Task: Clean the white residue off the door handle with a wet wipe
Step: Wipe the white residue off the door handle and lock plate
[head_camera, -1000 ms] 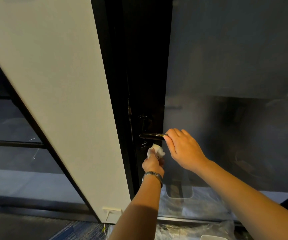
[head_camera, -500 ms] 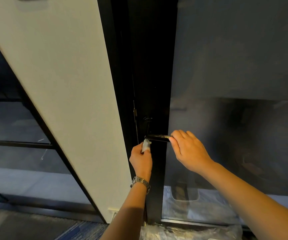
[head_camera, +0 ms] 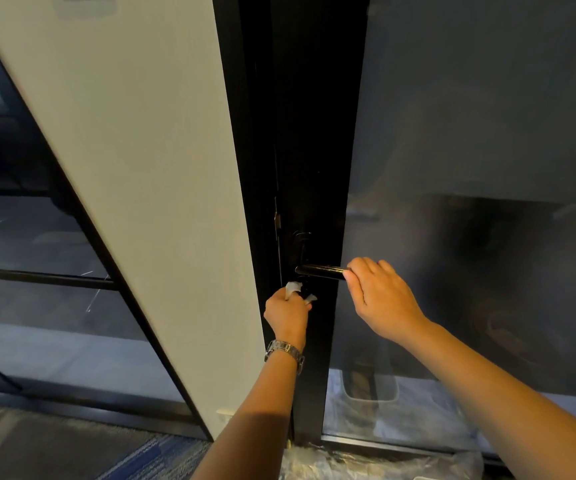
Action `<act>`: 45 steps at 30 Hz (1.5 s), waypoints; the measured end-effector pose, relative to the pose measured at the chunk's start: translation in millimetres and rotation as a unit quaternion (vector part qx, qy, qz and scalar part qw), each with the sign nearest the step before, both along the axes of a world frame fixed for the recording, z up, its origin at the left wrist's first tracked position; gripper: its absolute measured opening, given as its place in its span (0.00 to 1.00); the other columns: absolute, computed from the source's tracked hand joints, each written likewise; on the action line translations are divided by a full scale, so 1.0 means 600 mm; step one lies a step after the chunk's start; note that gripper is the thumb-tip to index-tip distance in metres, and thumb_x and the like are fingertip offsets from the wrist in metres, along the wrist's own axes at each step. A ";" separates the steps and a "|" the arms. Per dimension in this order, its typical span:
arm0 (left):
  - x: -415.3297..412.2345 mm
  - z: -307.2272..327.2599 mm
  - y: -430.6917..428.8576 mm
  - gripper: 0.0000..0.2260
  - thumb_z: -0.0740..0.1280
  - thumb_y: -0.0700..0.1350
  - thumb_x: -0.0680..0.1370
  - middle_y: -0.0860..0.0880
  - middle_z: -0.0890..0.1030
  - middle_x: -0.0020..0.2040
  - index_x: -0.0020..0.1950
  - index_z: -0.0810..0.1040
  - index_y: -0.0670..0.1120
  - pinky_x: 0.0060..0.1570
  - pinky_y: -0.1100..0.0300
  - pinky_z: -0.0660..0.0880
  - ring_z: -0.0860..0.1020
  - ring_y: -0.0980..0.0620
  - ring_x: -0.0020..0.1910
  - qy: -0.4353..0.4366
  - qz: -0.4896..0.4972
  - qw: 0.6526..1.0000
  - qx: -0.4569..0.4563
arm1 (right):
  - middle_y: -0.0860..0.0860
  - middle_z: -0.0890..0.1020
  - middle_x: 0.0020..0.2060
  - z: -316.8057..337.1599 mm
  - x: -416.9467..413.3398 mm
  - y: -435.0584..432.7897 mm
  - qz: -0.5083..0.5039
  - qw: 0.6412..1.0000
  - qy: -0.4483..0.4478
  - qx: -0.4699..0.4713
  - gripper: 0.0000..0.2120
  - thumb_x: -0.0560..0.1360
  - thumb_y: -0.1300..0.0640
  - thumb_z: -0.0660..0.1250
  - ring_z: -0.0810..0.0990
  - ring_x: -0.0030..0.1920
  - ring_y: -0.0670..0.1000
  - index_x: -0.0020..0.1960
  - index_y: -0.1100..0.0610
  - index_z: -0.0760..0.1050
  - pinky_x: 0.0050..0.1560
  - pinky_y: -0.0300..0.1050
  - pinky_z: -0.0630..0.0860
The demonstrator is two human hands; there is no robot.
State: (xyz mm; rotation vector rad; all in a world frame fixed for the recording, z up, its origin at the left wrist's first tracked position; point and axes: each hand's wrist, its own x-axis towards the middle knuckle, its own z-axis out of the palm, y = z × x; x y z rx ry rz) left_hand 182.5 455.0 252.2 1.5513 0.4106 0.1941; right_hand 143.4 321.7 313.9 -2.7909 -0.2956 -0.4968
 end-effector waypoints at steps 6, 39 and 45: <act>-0.010 0.012 0.001 0.09 0.61 0.40 0.78 0.44 0.78 0.50 0.55 0.76 0.39 0.41 0.65 0.76 0.78 0.45 0.48 -0.070 -0.033 0.979 0.187 | 0.48 0.74 0.46 -0.003 0.002 0.002 0.000 1.000 -0.002 0.003 0.15 0.81 0.50 0.48 0.67 0.43 0.47 0.54 0.55 0.70 0.40 0.38 0.65; 0.015 -0.015 -0.019 0.20 0.67 0.42 0.75 0.41 0.69 0.64 0.65 0.68 0.40 0.54 0.63 0.70 0.72 0.46 0.60 -0.102 -0.056 0.953 0.280 | 0.48 0.74 0.46 0.003 -0.001 -0.002 0.017 1.000 0.000 0.020 0.14 0.81 0.50 0.49 0.65 0.42 0.46 0.54 0.55 0.70 0.35 0.35 0.61; 0.006 -0.012 -0.059 0.16 0.69 0.40 0.74 0.47 0.79 0.45 0.60 0.73 0.39 0.55 0.59 0.69 0.78 0.49 0.51 0.098 0.051 0.943 -0.315 | 0.49 0.76 0.48 0.000 0.002 -0.002 0.013 1.000 0.000 0.016 0.15 0.81 0.49 0.48 0.66 0.44 0.46 0.55 0.55 0.70 0.40 0.37 0.63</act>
